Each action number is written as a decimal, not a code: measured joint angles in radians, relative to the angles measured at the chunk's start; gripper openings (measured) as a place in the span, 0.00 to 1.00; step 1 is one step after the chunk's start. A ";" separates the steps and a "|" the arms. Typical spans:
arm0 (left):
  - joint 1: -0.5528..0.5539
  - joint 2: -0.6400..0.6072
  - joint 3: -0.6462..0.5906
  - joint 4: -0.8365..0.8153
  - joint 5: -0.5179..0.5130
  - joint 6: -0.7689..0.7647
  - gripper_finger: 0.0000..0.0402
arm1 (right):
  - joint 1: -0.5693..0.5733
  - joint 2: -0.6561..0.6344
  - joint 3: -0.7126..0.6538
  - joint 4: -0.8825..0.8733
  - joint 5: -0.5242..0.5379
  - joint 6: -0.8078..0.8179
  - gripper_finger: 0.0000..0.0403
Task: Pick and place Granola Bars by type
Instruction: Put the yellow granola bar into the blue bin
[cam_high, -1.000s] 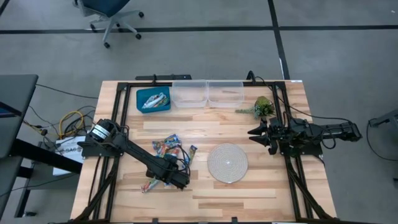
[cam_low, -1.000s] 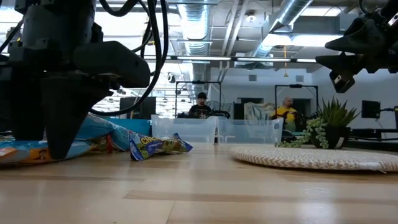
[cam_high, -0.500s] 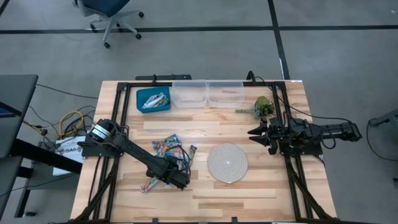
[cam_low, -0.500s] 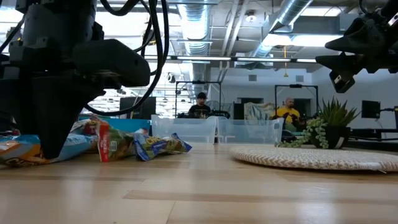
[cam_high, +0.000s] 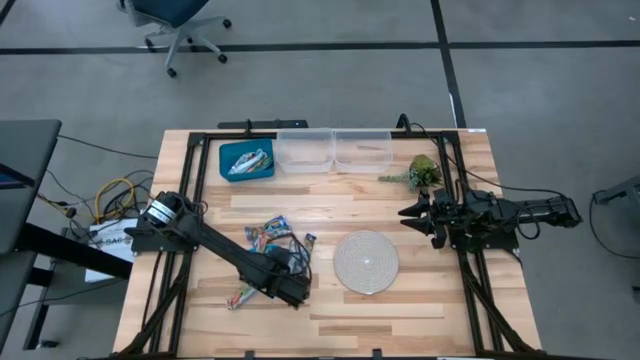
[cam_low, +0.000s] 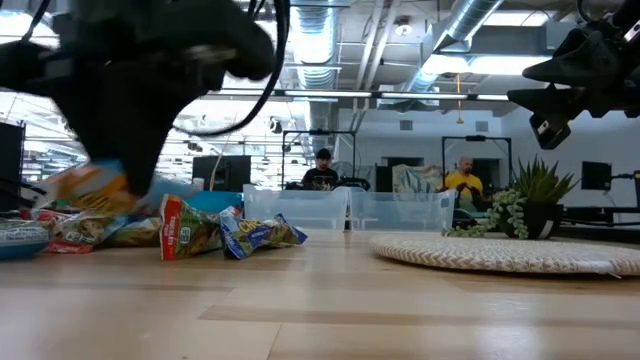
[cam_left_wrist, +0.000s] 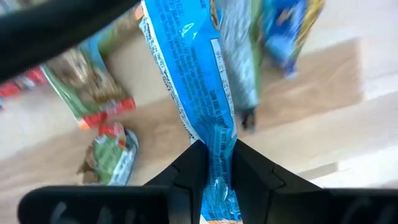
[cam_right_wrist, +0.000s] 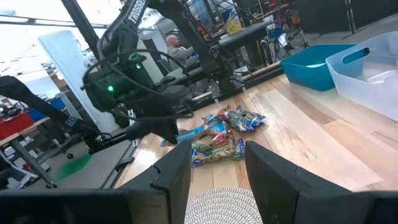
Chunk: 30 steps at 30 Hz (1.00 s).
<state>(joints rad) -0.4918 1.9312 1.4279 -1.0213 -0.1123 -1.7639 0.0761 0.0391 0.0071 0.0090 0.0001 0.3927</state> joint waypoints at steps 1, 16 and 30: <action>0.003 0.000 0.018 -0.018 -0.020 0.007 0.16 | 0.000 0.000 0.000 0.000 0.000 0.000 0.36; 0.152 -0.005 0.391 -0.498 -0.274 0.157 0.16 | 0.000 0.000 0.000 0.000 0.000 0.000 0.36; 0.461 -0.246 0.334 -0.549 -0.425 0.392 0.16 | 0.000 0.000 0.000 0.000 0.000 0.000 0.36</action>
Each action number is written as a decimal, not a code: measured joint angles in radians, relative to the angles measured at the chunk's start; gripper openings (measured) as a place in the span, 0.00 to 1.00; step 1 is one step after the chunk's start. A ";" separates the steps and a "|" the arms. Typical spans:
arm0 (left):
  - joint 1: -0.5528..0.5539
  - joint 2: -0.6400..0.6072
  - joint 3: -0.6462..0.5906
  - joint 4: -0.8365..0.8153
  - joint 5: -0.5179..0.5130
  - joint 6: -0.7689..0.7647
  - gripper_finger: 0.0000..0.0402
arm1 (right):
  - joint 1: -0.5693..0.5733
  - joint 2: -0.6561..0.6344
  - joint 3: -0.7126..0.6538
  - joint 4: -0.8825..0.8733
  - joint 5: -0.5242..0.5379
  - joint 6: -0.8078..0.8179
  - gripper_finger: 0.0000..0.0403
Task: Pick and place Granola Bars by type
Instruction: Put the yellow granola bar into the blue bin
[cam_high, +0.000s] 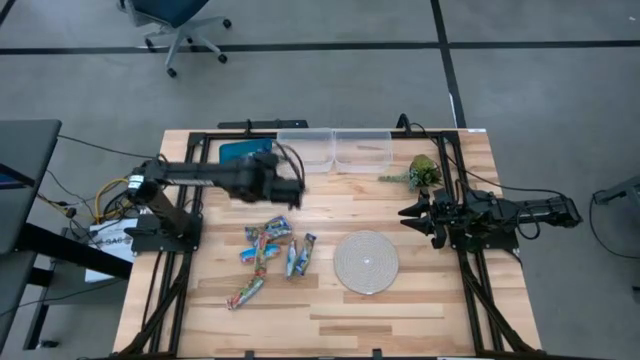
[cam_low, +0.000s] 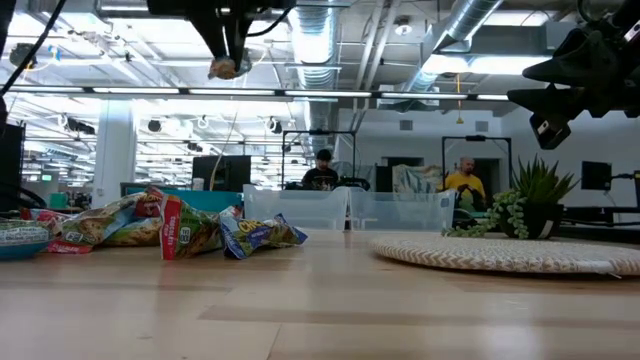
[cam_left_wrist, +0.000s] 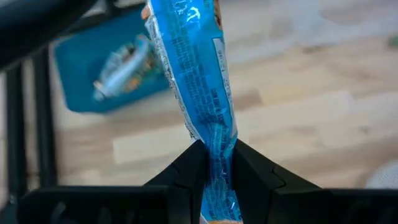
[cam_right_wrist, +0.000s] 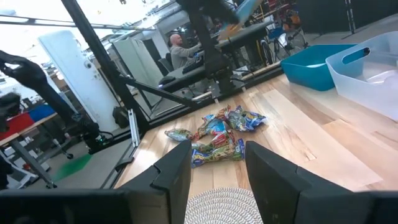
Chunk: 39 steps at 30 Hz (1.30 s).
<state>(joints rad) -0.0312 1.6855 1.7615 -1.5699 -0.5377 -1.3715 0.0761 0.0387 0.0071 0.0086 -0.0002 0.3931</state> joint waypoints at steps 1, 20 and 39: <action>0.030 -0.011 -0.007 -0.002 -0.005 0.024 0.16 | 0.000 0.000 0.000 0.000 0.000 0.000 0.35; 0.566 -0.050 -0.102 0.103 0.018 0.809 0.16 | 0.000 0.000 0.000 0.000 0.000 0.000 0.35; 0.766 -0.048 -0.467 0.418 0.350 1.248 0.16 | 0.000 0.000 0.000 0.000 0.000 0.000 0.36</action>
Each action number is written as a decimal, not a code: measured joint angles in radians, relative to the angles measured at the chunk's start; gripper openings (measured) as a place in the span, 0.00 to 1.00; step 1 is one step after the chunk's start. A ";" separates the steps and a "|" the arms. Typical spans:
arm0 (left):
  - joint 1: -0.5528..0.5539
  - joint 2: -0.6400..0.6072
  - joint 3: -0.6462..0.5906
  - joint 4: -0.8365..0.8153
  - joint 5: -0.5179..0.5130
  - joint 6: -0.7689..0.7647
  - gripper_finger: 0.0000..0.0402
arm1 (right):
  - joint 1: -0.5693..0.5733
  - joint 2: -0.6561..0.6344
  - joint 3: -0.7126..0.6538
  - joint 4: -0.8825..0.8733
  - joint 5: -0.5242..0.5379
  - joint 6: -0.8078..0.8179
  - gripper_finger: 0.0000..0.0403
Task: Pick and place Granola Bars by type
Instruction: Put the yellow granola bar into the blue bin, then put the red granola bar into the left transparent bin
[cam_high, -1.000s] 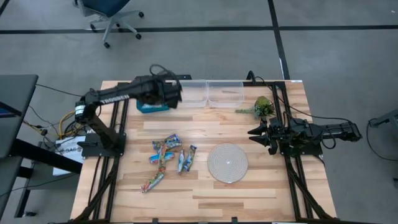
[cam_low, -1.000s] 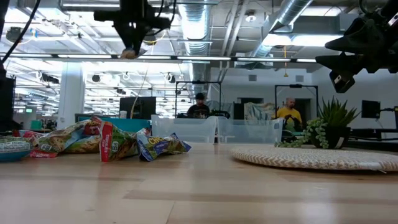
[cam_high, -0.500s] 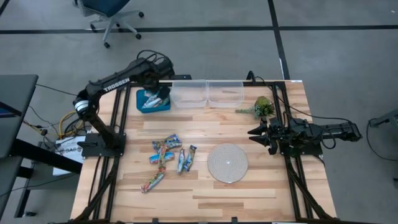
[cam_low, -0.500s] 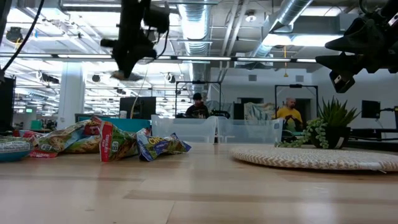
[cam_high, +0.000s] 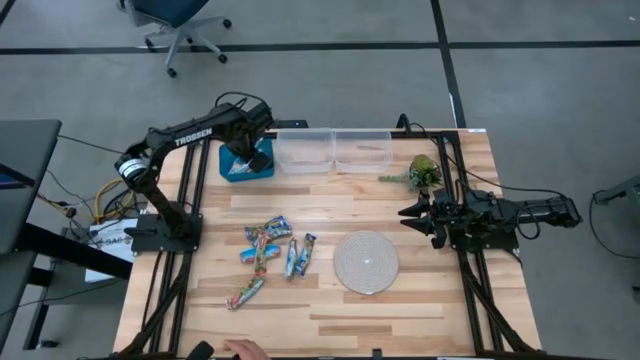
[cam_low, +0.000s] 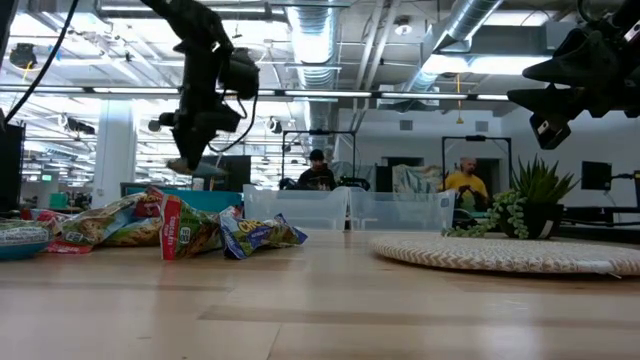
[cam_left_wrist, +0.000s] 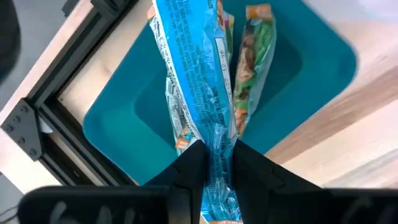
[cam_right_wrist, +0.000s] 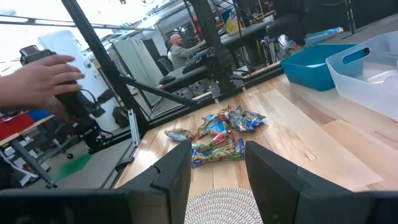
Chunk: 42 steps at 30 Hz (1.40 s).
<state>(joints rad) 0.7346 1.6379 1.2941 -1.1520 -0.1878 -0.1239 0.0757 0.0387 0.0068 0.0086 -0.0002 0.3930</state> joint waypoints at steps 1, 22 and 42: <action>0.006 0.000 -0.012 0.011 0.000 0.018 0.16 | 0.000 0.000 0.000 0.000 0.000 0.000 0.36; 0.048 0.000 -0.037 0.108 0.000 0.088 0.34 | 0.000 0.000 0.000 0.000 0.000 0.000 0.35; -0.288 -0.315 -0.035 0.162 0.009 -0.187 0.34 | 0.000 0.000 0.000 0.000 0.000 0.000 0.35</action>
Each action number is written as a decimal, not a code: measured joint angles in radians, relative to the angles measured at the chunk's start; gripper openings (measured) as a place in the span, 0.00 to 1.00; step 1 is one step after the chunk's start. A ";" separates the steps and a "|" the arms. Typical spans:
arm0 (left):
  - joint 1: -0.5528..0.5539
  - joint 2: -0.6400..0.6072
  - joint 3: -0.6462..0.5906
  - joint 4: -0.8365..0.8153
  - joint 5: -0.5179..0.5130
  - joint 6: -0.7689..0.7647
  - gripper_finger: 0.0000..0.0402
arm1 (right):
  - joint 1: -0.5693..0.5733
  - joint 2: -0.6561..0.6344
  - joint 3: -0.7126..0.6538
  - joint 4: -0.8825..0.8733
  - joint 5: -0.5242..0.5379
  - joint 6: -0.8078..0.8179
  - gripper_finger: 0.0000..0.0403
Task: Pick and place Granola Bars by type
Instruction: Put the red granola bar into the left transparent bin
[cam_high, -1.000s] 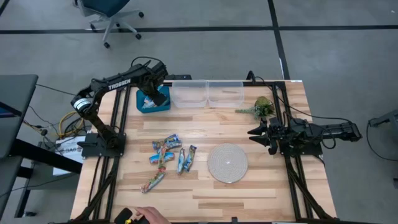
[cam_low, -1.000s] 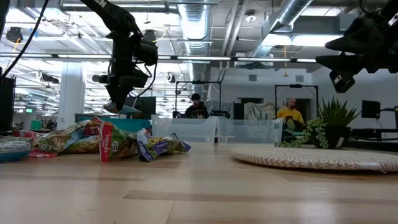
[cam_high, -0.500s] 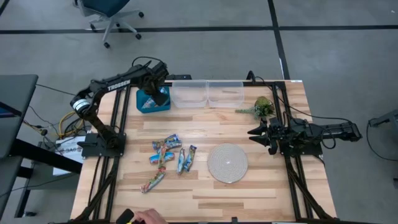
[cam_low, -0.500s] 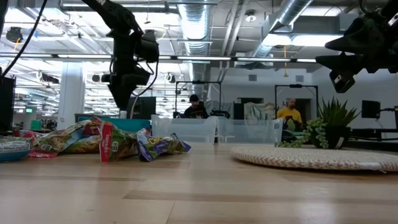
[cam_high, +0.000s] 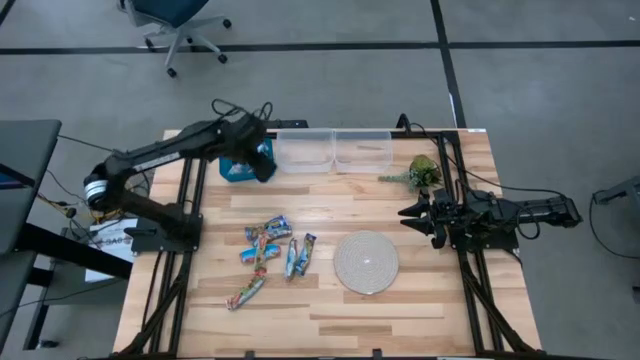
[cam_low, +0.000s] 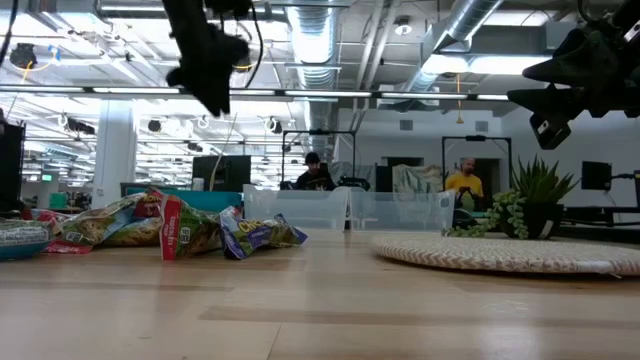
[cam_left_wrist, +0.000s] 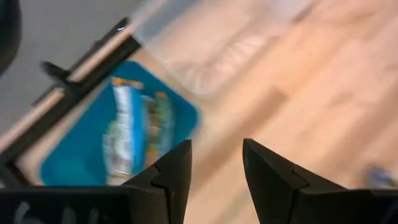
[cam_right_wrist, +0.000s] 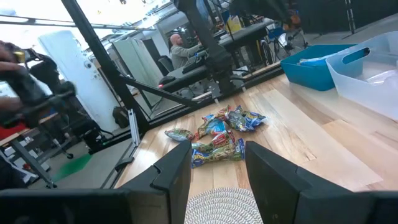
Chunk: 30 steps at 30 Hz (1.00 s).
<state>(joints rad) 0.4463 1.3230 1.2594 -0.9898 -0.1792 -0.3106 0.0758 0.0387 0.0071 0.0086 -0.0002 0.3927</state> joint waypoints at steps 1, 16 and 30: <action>-0.038 -0.017 0.000 -0.007 0.000 -0.046 0.34 | 0.000 0.000 0.000 0.000 0.000 0.000 0.35; -0.629 -0.002 0.000 -0.036 0.131 -0.656 0.34 | 0.000 0.000 0.000 0.000 0.000 0.000 0.35; -0.866 0.199 0.000 -0.059 0.325 -0.968 0.34 | 0.000 0.000 0.000 0.000 0.000 0.000 0.35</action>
<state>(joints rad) -0.4193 1.5221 1.2598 -1.0489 0.1459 -1.2789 0.0759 0.0391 0.0071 0.0087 0.0002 0.3928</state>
